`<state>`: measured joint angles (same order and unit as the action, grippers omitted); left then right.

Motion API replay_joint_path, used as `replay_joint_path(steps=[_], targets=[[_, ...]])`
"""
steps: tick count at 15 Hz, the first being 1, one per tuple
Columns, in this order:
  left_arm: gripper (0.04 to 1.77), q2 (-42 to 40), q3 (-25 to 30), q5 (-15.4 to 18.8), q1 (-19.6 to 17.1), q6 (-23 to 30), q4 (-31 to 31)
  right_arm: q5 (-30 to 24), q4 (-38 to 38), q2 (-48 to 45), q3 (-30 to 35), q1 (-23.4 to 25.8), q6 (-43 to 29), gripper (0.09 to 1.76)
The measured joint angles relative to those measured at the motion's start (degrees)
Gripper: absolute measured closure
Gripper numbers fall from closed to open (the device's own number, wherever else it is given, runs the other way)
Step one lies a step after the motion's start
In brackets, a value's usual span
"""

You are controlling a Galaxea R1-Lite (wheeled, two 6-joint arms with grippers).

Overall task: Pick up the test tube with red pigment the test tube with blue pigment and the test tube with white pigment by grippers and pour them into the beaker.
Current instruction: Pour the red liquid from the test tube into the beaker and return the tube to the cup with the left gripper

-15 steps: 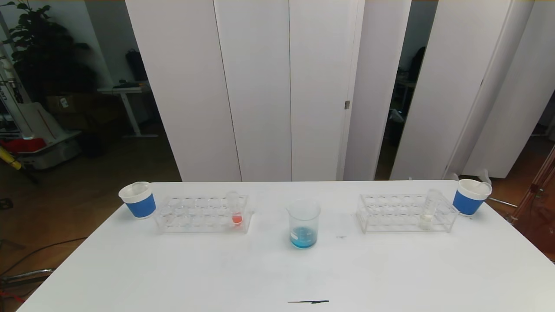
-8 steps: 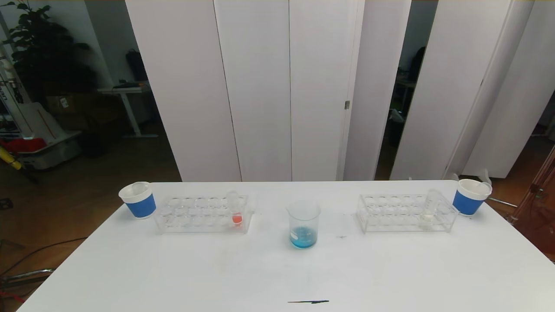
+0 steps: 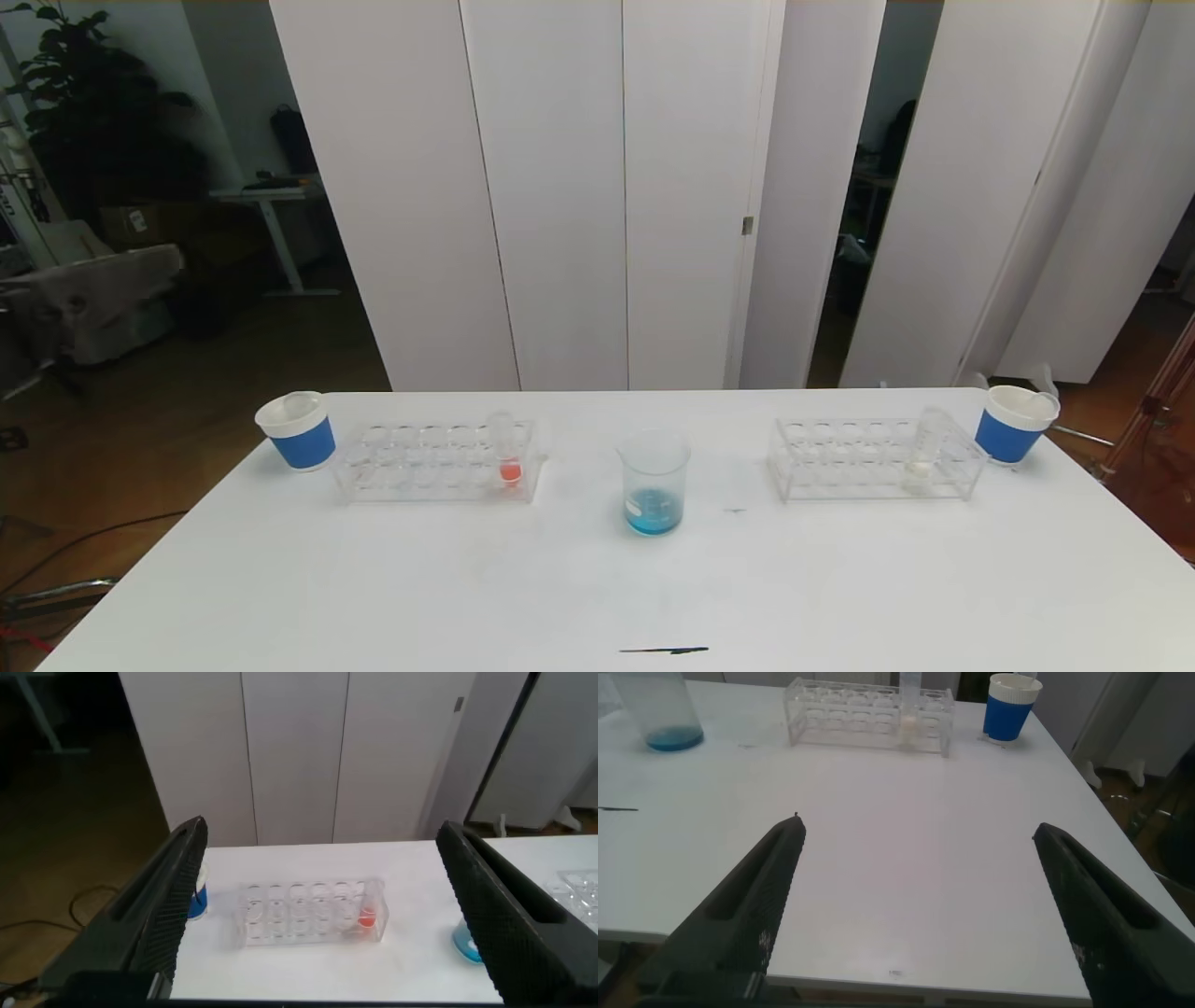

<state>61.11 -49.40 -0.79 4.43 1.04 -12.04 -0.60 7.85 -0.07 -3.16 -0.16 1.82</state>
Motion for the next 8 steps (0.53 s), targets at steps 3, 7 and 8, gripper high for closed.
replay_joint_path(steps=[3,7,8], targets=[[0.06,10.11,0.78,-0.13,3.86,0.23,-8.13,0.00,0.00,0.00,0.00,0.00,-0.02,0.10],[0.06,18.60,8.85,-0.44,11.75,3.23,-17.83,0.02,0.00,0.00,0.00,0.00,0.00,0.10],[0.06,19.81,11.06,-0.55,13.37,5.13,-19.40,0.02,0.00,0.00,0.00,0.00,0.00,0.10]])
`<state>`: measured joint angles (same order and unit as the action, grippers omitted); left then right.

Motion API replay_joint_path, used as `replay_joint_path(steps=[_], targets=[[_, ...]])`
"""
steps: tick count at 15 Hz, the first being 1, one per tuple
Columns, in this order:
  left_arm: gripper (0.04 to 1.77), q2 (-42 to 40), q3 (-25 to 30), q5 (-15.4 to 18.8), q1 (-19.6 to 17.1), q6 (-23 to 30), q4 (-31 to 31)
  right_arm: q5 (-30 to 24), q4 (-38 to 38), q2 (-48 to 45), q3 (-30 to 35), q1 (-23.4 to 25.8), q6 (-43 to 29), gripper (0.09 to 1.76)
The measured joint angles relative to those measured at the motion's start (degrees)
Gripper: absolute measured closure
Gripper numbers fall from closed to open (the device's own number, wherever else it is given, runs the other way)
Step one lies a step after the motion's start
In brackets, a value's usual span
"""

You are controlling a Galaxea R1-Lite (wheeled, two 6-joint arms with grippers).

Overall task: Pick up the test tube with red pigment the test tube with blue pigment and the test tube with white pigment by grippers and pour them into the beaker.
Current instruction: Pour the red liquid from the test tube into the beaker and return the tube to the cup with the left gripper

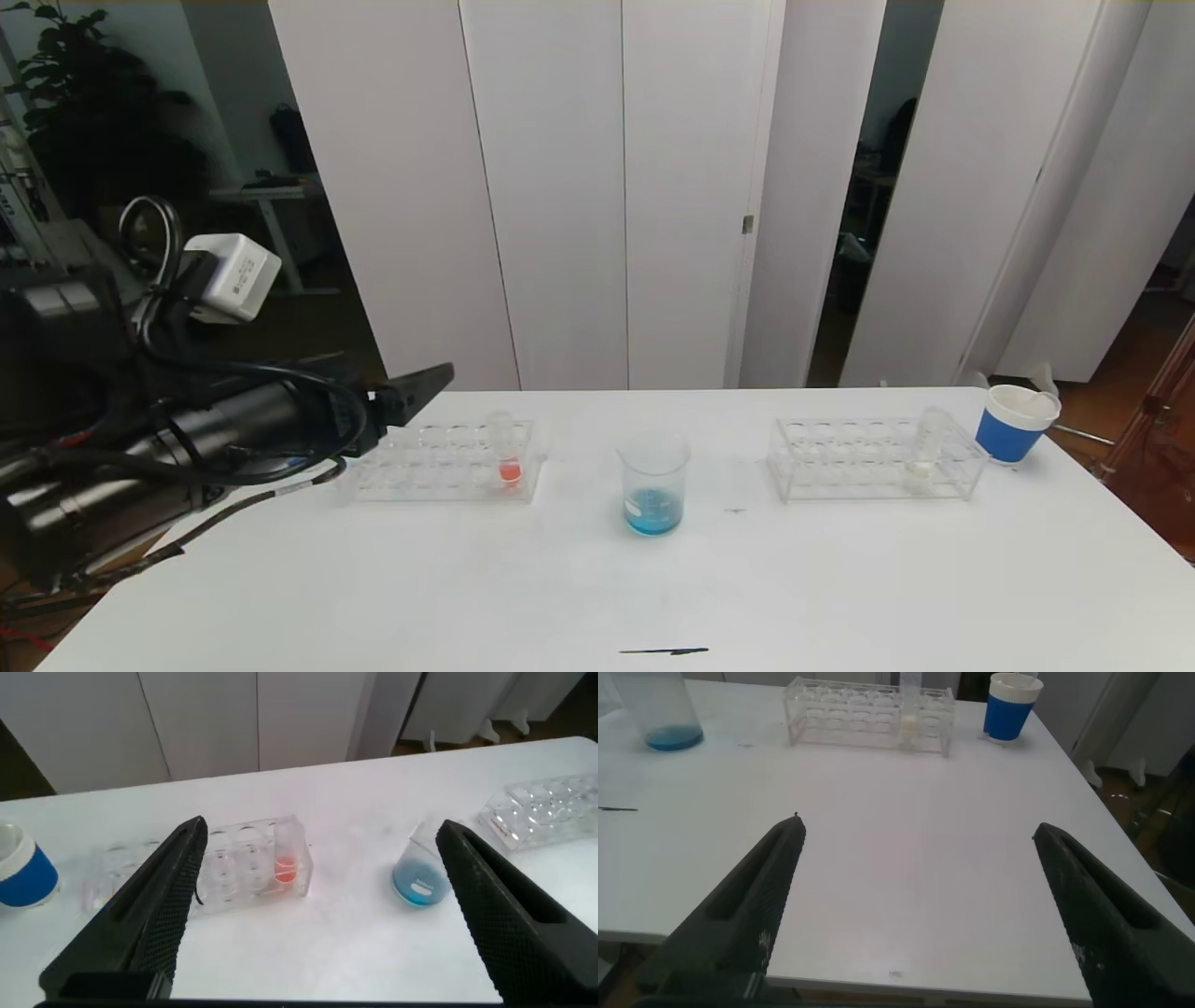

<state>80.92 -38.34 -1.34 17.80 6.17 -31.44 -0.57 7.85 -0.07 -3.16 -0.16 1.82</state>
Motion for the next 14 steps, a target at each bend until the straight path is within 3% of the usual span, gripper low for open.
replay_joint_path(steps=[4,10,14], targets=[[0.06,5.29,5.10,-5.40,5.33,4.99,-5.83,-0.02,0.02,0.00,0.00,0.00,0.00,0.10],[0.06,19.49,7.03,-20.61,10.01,5.71,-21.33,-0.02,0.00,0.00,0.00,0.00,0.00,0.10],[0.06,28.81,6.81,-27.26,11.34,5.32,-31.21,-0.02,0.00,0.00,0.00,0.00,0.00,0.10]])
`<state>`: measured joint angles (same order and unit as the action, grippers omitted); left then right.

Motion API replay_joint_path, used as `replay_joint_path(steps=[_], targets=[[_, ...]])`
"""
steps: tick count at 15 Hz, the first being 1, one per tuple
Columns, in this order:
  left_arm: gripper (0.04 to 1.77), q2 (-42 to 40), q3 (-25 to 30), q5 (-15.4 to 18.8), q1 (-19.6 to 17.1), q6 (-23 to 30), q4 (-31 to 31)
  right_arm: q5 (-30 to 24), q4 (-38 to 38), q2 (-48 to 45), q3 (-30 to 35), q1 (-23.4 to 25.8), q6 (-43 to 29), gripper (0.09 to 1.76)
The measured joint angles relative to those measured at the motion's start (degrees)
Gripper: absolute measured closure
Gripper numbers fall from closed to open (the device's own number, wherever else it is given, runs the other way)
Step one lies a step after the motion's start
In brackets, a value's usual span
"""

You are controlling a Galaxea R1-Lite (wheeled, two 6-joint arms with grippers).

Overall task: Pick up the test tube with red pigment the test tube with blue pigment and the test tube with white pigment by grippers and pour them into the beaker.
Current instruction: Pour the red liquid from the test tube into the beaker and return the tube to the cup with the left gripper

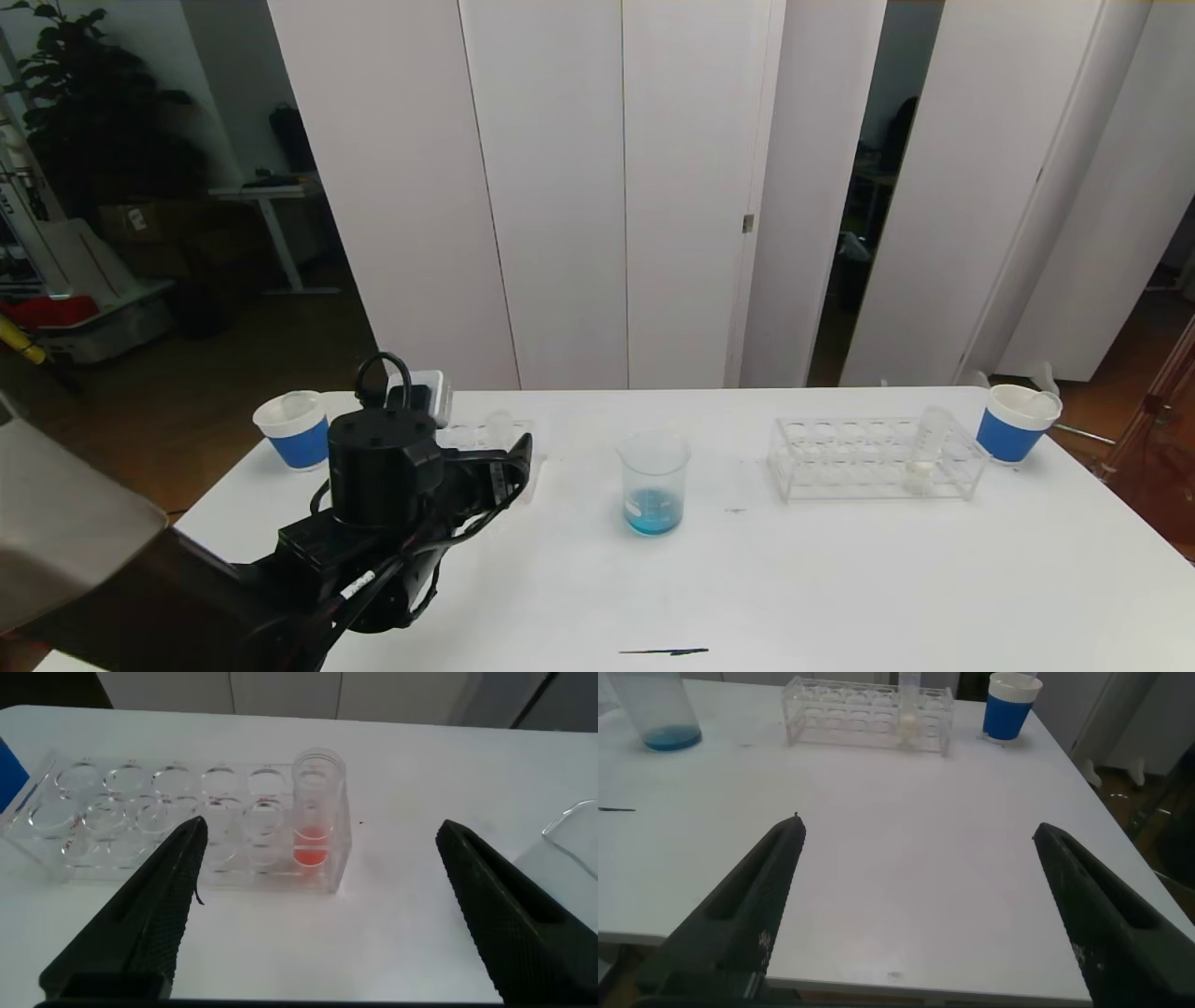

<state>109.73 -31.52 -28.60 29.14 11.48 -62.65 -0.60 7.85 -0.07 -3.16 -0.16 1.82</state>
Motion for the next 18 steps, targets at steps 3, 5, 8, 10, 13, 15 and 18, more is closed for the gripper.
replay_joint_path(steps=[3,5,8,10,13,15,18], targets=[[0.06,5.51,-0.94,-4.72,0.88,-1.67,-6.60,0.00,0.00,0.00,0.00,0.00,0.00,0.10],[0.06,8.74,-2.16,-6.62,0.96,-1.89,-9.29,0.00,0.00,0.00,0.00,0.00,0.00,0.10],[0.06,12.96,-5.30,-8.58,0.22,-2.19,-13.04,0.02,0.02,0.00,0.00,0.00,0.00,0.10],[0.06,15.21,-7.86,-8.80,-1.00,-2.51,-13.79,0.00,0.00,0.00,0.00,0.00,0.00,0.10],[0.06,18.03,-10.92,-8.85,-2.79,-2.65,-13.92,0.00,0.00,0.00,0.00,0.00,0.00,0.10],[0.06,19.57,-11.61,-8.97,-3.23,-2.67,-14.95,0.00,0.00,0.00,0.00,0.00,0.00,0.10],[0.06,21.09,-11.63,-9.08,-3.36,-2.84,-16.84,0.00,0.02,0.00,-0.01,0.00,0.00,0.10]])
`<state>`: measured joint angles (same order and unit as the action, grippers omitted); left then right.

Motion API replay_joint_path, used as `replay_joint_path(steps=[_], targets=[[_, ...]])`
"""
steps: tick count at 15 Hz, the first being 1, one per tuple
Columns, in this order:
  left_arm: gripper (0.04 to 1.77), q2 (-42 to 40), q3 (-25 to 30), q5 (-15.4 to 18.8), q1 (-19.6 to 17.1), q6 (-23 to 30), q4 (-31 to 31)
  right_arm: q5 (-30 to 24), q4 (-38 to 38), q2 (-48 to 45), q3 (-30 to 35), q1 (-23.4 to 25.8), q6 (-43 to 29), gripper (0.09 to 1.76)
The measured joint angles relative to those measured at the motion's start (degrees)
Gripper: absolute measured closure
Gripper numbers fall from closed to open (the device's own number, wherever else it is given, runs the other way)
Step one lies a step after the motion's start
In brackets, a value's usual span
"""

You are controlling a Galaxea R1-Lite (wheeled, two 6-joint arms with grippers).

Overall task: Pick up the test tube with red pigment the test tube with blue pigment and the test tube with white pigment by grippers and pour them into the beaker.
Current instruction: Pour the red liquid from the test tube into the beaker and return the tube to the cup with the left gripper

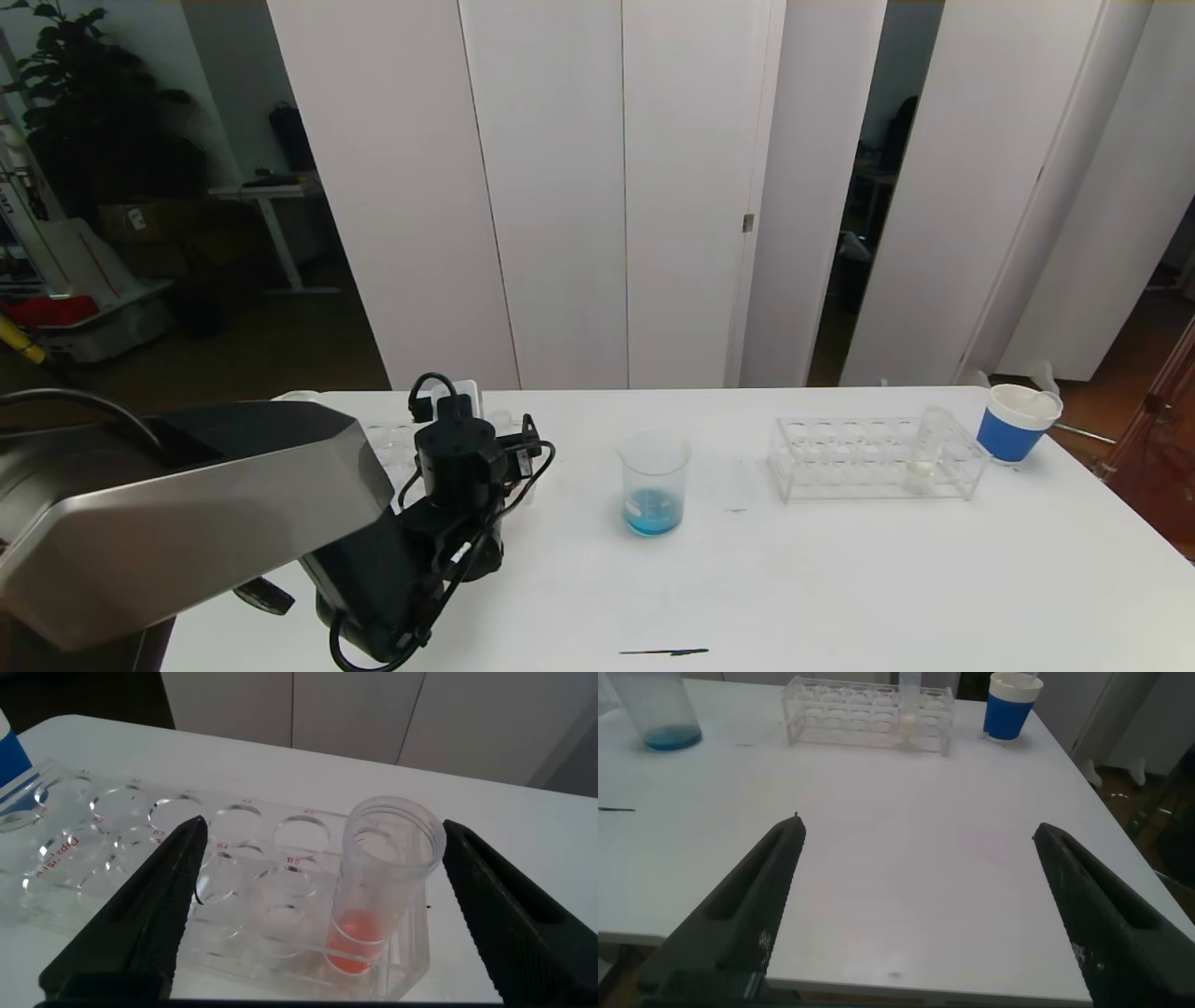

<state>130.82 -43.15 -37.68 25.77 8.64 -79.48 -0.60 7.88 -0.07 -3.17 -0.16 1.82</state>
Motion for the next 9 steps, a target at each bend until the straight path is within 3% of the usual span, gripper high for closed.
replay_joint_path(steps=[3,4,5,6,7,8,9], targets=[[0.11,0.63,0.00,-0.02,-0.20,-0.46,-0.20,0.00,0.00,0.00,0.01,0.00,-0.02,0.10],[0.31,0.80,0.00,0.04,-0.33,-0.49,-0.17,0.00,0.00,0.00,0.01,0.00,-0.02,0.10],[0.63,0.94,0.05,0.37,-0.37,-0.73,-0.17,0.00,0.00,0.00,0.01,0.00,-0.02,0.10],[1.11,1.05,0.05,0.85,-0.26,-0.85,-0.28,0.00,-0.02,0.00,0.00,0.02,-0.02,0.10],[1.37,1.12,0.07,0.87,-0.33,-0.85,-0.30,0.02,-0.02,0.00,0.01,0.00,0.00,0.10],[1.37,1.18,0.05,0.89,-0.34,-0.88,-0.30,0.02,-0.02,0.00,0.00,0.00,-0.02,0.10],[1.10,1.29,0.00,0.72,-0.39,-0.94,-0.32,0.02,-0.02,0.00,0.00,0.09,-0.02,0.10]])
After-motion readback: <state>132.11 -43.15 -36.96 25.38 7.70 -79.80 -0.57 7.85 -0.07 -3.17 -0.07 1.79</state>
